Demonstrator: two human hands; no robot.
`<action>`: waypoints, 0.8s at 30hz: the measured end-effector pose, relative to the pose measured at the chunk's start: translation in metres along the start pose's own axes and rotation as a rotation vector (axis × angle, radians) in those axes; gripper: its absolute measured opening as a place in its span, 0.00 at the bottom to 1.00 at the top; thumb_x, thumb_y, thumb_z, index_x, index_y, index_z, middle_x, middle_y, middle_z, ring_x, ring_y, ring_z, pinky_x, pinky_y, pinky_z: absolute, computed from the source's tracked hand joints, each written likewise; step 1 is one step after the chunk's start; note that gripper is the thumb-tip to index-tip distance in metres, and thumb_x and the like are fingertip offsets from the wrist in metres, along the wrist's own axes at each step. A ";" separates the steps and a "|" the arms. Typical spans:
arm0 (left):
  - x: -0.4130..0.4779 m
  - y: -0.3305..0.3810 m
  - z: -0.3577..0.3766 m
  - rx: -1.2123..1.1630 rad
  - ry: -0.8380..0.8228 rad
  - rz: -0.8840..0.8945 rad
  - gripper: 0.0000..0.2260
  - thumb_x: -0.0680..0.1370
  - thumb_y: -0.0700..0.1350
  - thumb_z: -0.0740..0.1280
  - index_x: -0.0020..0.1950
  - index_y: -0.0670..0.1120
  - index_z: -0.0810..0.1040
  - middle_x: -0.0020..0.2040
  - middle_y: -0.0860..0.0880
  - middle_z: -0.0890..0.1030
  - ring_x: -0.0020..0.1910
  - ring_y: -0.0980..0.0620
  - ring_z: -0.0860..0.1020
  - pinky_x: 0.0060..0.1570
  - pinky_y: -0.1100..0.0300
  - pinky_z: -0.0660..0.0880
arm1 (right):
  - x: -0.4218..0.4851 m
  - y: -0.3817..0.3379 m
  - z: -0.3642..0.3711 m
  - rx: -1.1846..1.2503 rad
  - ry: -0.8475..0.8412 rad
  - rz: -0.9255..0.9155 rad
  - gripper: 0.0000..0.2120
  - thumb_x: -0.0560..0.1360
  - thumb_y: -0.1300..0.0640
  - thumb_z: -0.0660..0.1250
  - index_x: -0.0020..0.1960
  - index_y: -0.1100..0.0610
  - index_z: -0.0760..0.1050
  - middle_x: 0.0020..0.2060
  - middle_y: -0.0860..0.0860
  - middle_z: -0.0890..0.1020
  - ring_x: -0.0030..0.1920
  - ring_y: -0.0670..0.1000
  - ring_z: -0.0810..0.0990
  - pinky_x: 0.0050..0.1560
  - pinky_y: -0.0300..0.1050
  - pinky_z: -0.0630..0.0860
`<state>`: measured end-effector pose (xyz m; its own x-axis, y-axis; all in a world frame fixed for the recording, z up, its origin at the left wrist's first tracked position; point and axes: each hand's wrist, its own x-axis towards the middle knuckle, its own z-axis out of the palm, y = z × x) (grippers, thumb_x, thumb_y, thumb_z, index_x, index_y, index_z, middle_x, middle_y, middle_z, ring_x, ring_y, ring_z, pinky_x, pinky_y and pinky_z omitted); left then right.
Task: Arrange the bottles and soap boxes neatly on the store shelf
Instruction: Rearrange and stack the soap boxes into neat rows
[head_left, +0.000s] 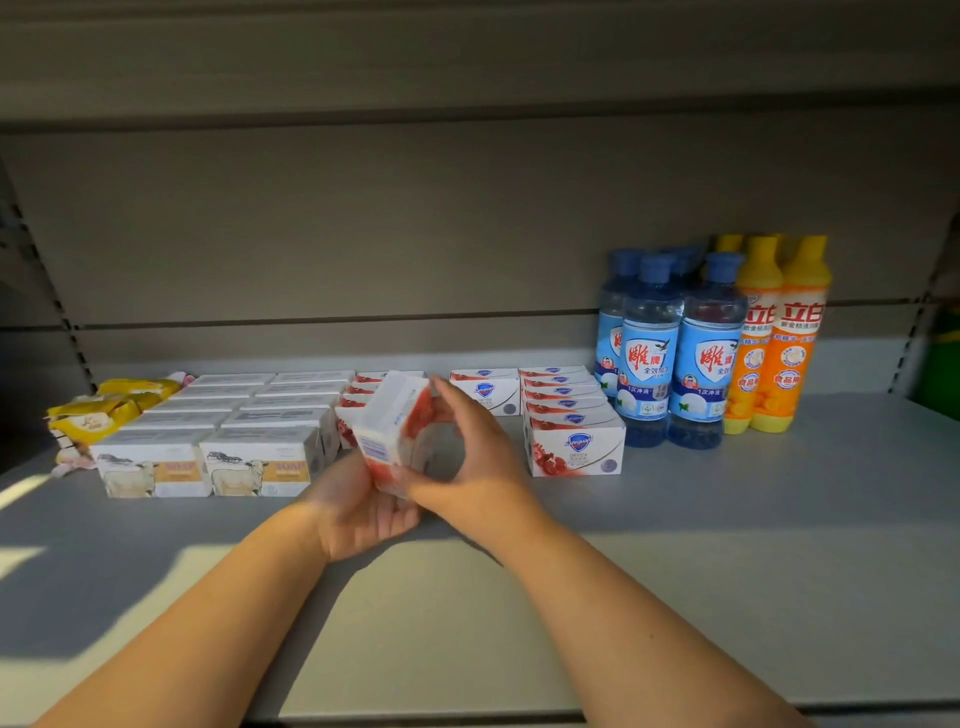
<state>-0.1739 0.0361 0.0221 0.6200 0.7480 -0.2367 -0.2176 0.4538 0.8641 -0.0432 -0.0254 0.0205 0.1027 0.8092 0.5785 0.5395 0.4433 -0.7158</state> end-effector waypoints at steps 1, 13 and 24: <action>0.002 0.001 0.000 0.023 0.063 0.088 0.13 0.78 0.50 0.60 0.54 0.45 0.78 0.46 0.45 0.79 0.38 0.51 0.77 0.35 0.61 0.79 | 0.001 0.002 -0.001 -0.003 -0.021 0.029 0.42 0.65 0.51 0.77 0.72 0.42 0.58 0.65 0.42 0.70 0.63 0.39 0.68 0.60 0.28 0.63; -0.011 0.020 0.000 0.184 0.077 0.600 0.17 0.74 0.54 0.64 0.57 0.44 0.78 0.55 0.45 0.82 0.54 0.48 0.80 0.47 0.58 0.80 | 0.009 0.021 -0.009 0.330 0.002 0.294 0.24 0.62 0.56 0.79 0.55 0.53 0.75 0.53 0.47 0.80 0.48 0.42 0.80 0.52 0.37 0.76; -0.011 0.010 0.003 0.287 0.137 0.898 0.22 0.64 0.45 0.73 0.58 0.53 0.76 0.51 0.55 0.81 0.52 0.52 0.79 0.51 0.56 0.77 | 0.010 0.023 -0.032 1.353 -0.633 0.887 0.38 0.61 0.32 0.65 0.51 0.65 0.79 0.30 0.52 0.75 0.24 0.48 0.73 0.35 0.47 0.81</action>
<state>-0.1808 0.0306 0.0343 0.2136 0.8176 0.5347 -0.3650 -0.4409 0.8200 -0.0035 -0.0191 0.0227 -0.5390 0.8318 -0.1323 -0.5519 -0.4675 -0.6906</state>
